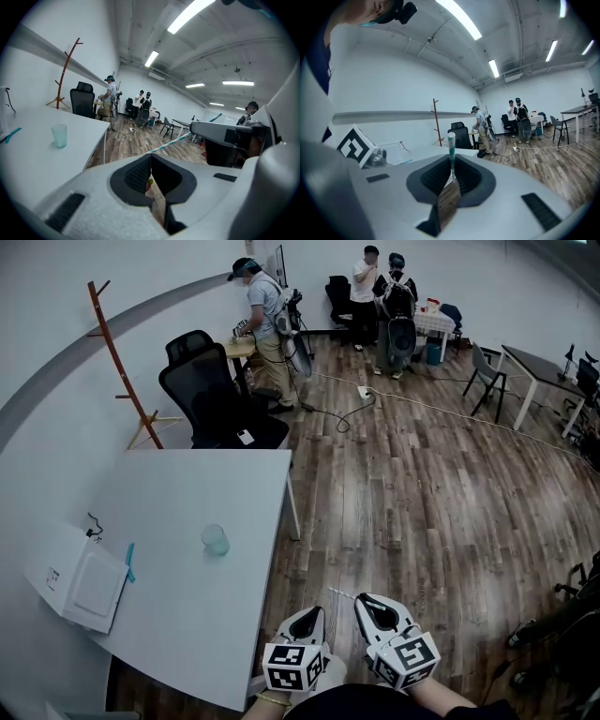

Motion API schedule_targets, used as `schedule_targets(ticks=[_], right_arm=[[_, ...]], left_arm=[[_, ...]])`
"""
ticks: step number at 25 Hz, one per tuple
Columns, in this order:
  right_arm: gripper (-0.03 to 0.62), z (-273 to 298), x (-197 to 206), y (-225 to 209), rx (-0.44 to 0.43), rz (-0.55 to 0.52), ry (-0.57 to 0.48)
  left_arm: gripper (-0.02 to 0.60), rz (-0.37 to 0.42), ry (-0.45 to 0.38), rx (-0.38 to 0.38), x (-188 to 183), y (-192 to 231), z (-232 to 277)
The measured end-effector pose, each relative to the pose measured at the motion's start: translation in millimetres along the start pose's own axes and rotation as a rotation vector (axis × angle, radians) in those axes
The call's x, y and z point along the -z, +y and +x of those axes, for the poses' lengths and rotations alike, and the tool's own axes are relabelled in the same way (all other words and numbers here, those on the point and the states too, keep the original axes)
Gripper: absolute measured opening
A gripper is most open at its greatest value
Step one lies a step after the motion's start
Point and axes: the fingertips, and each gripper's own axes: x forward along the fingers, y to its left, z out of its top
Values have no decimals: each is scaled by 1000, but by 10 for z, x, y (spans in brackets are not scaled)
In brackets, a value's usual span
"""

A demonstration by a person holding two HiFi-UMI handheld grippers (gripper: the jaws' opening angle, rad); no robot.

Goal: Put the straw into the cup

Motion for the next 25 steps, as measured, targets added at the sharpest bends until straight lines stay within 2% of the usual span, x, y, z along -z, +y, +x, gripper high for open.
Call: schedule_targets(ticks=[10,25], right_arm=[[41,468,-215,-110,2,-6,0],[41,1140,-349,-178,7,-7,-9]], left_arm=[[20,7,3,10,-337,297,271],[20,12,-4,7,-622,834,608]])
